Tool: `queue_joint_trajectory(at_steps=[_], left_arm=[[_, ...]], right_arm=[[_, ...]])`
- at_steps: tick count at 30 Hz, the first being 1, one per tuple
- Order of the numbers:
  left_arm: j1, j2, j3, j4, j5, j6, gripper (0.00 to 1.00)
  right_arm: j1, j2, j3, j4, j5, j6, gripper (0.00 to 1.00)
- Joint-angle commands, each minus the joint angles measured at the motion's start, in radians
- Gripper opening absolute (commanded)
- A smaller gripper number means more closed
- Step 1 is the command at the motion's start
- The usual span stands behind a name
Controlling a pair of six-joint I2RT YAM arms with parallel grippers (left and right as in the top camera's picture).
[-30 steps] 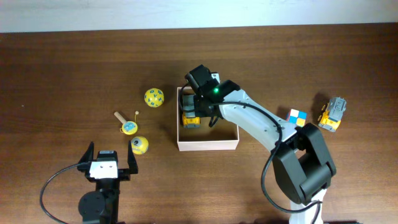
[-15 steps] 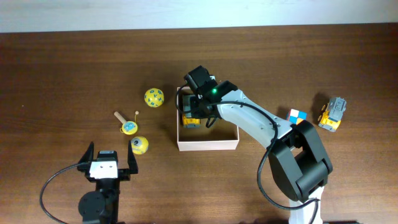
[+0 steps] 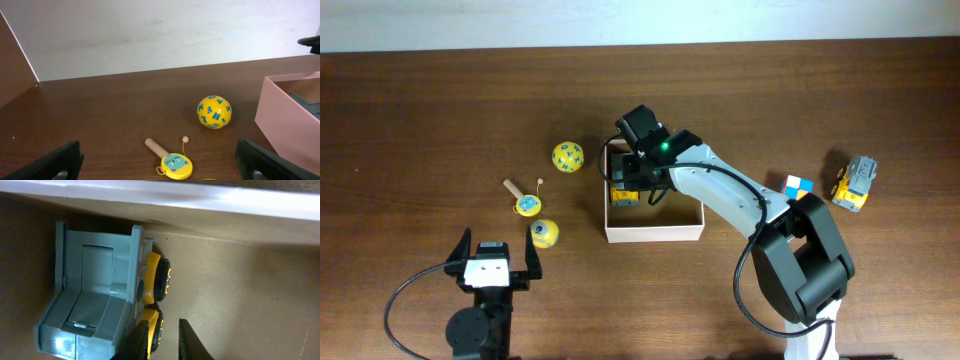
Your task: Pack container
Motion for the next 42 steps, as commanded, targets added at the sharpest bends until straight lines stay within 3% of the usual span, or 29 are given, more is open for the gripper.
queue_joint_trajectory(at_steps=[1,9,12,25,27,33,42], left_arm=[[-0.004,-0.003,-0.007,0.000,0.010,0.016,0.99],[-0.004,-0.003,-0.007,0.000,0.010,0.016,0.99],[-0.004,-0.003,-0.007,0.000,0.010,0.016,0.99],[-0.004,-0.003,-0.007,0.000,0.010,0.016,0.99],[-0.004,-0.003,-0.007,0.000,0.010,0.016,0.99],[-0.004,-0.003,-0.007,0.000,0.010,0.016,0.99],[-0.004,-0.003,-0.007,0.000,0.010,0.016,0.99]], right_arm=[[-0.006,0.015,-0.012,0.004,-0.021,0.003,0.16],[-0.009,0.014,-0.008,0.003,0.011,-0.026,0.17],[-0.009,0.014,0.023,-0.043,0.062,-0.031,0.33],[-0.009,0.007,0.259,-0.291,0.192,-0.083,0.44],[-0.009,0.003,0.327,-0.367,0.228,-0.083,0.49],[-0.064,-0.030,0.454,-0.541,0.288,-0.082,0.89],[-0.364,-0.118,0.457,-0.712,0.284,-0.122,0.93]])
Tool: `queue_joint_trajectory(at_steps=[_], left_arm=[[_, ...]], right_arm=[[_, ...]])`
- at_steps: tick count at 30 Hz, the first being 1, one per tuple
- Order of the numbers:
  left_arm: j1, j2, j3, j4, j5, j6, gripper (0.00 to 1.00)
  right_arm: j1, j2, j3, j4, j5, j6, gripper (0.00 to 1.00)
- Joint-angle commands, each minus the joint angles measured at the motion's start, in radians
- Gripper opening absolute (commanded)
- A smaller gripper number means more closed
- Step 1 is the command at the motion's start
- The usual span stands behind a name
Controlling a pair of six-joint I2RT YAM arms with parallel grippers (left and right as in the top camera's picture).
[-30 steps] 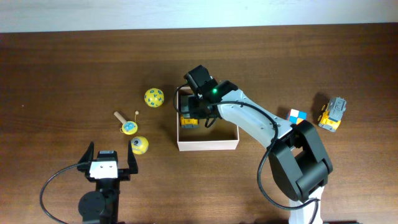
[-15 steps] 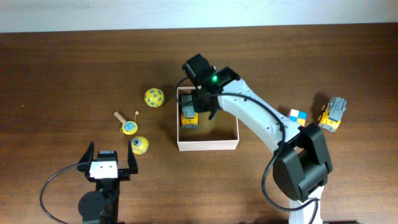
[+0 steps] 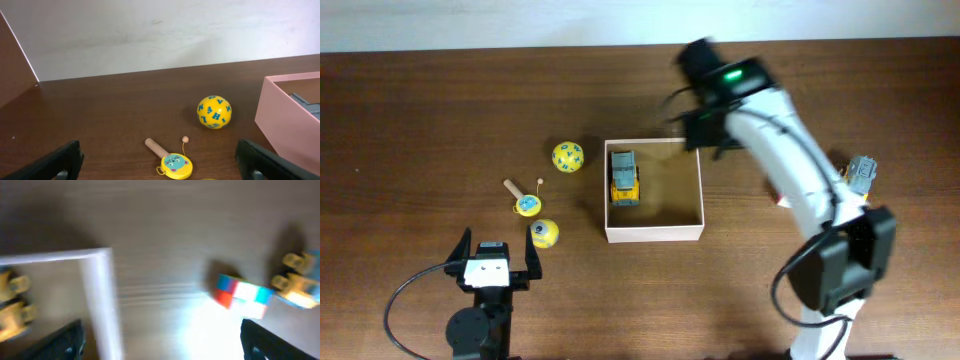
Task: Pack container
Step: 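Move the right gripper to the second dump truck near the cube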
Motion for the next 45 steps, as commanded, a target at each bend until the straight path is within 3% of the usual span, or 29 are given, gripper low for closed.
queue_joint_trajectory(at_steps=[1,8,15,28,34,45], left_arm=[[-0.004,-0.003,-0.008,0.000,0.010,0.016,0.99],[-0.004,-0.003,-0.008,0.000,0.010,0.016,0.99],[-0.004,-0.003,-0.008,0.000,0.010,0.016,0.99],[-0.004,-0.003,-0.008,0.000,0.010,0.016,0.99],[-0.004,-0.003,-0.008,0.000,0.010,0.016,0.99],[-0.004,-0.003,-0.008,0.000,0.010,0.016,0.99]], right_arm=[[-0.142,-0.081,0.023,-0.042,0.029,-0.041,0.93],[-0.485,-0.098,0.016,-0.100,-0.168,-0.040,0.93],[-0.671,-0.098,-0.020,-0.105,-0.192,-0.040,0.93],[-0.700,-0.098,-0.400,0.233,-0.220,-0.060,0.95],[-0.700,-0.098,-0.426,0.299,-0.187,-0.086,1.00],[-0.705,-0.096,-0.430,0.363,-0.090,-0.115,0.99]])
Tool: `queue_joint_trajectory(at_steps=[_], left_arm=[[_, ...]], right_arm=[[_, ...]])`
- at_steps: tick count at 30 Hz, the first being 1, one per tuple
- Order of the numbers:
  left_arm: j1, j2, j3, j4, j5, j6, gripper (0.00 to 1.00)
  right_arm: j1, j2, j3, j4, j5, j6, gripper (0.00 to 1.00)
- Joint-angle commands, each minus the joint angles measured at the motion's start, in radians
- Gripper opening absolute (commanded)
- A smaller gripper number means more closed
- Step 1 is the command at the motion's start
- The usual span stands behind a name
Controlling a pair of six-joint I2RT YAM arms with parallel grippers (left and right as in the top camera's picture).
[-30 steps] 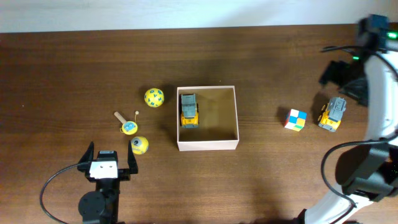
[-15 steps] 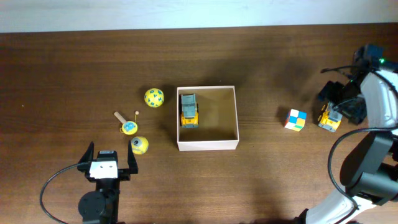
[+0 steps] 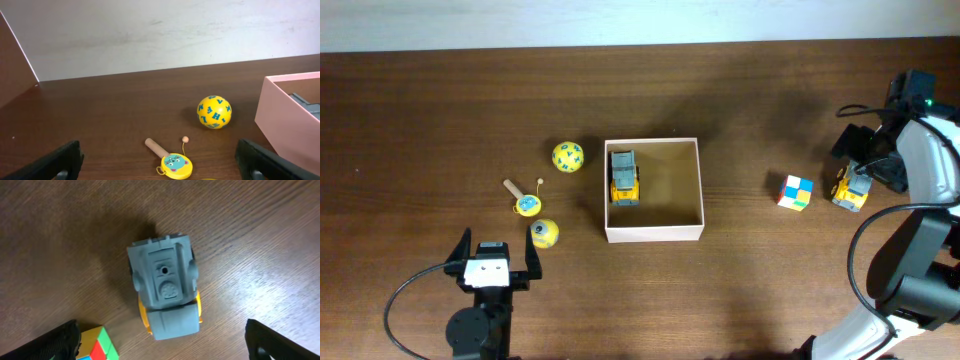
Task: Pack container
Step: 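Move the right gripper to the second dump truck near the cube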
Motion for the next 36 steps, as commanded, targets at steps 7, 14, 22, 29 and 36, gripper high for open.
queue_joint_trajectory(at_steps=[7,14,22,29,36], left_arm=[[-0.004,-0.003,-0.008,0.000,0.010,0.016,0.99],[-0.004,-0.003,-0.008,0.000,0.010,0.016,0.99],[-0.004,-0.003,-0.008,0.000,0.010,0.016,0.99],[-0.004,-0.003,-0.008,0.000,0.010,0.016,0.99],[-0.004,-0.003,-0.008,0.000,0.010,0.016,0.99]], right_arm=[[-0.004,0.007,-0.013,-0.003,0.020,-0.014,0.96],[-0.005,0.044,-0.013,0.013,0.019,-0.014,0.95],[-0.008,0.084,-0.013,0.057,-0.008,-0.014,0.93],[-0.027,0.087,-0.014,0.075,-0.022,-0.014,0.93],[-0.048,0.089,-0.066,0.117,-0.035,-0.011,0.93]])
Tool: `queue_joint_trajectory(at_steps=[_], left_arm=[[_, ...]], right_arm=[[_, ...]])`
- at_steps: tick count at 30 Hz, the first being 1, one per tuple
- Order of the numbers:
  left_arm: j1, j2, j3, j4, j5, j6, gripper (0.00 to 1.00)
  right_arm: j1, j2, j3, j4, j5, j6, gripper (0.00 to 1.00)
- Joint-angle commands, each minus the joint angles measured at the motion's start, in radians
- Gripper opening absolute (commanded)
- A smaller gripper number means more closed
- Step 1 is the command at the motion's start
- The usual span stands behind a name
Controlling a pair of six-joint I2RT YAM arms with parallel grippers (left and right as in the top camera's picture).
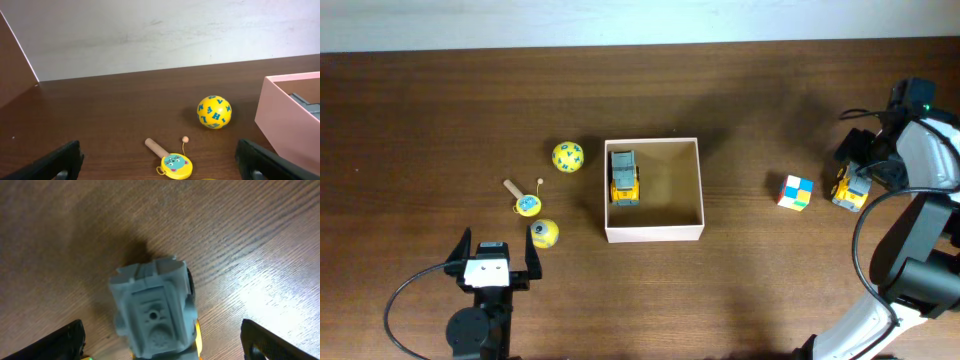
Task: Pack container
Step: 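Move the right gripper to the second dump truck near the cube, then grasp the second dump truck with the right gripper and lift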
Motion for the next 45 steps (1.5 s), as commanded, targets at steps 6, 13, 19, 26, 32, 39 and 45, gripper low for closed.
queue_joint_trajectory(at_steps=[6,13,19,26,32,39,45], left_arm=[[-0.004,-0.003,-0.008,0.000,0.010,0.016,0.99],[-0.004,-0.003,-0.008,0.000,0.010,0.016,0.99],[-0.004,-0.003,-0.008,0.000,0.010,0.016,0.99],[-0.004,-0.003,-0.008,0.000,0.010,0.016,0.99],[-0.004,-0.003,-0.008,0.000,0.010,0.016,0.99],[-0.004,-0.003,-0.008,0.000,0.010,0.016,0.99],[-0.004,-0.003,-0.008,0.000,0.010,0.016,0.99]], right_arm=[[-0.012,0.016,-0.111,0.078,-0.037,0.005,0.93],[-0.012,0.016,-0.119,0.101,-0.044,0.004,0.78],[-0.012,0.016,-0.119,0.123,-0.043,0.000,0.74],[-0.012,0.016,-0.119,0.142,-0.043,-0.007,0.67],[-0.011,0.016,-0.119,0.140,-0.044,-0.006,0.53],[-0.011,0.016,-0.116,0.129,-0.081,-0.006,0.50],[-0.011,0.016,-0.060,0.067,-0.097,-0.007,0.46]])
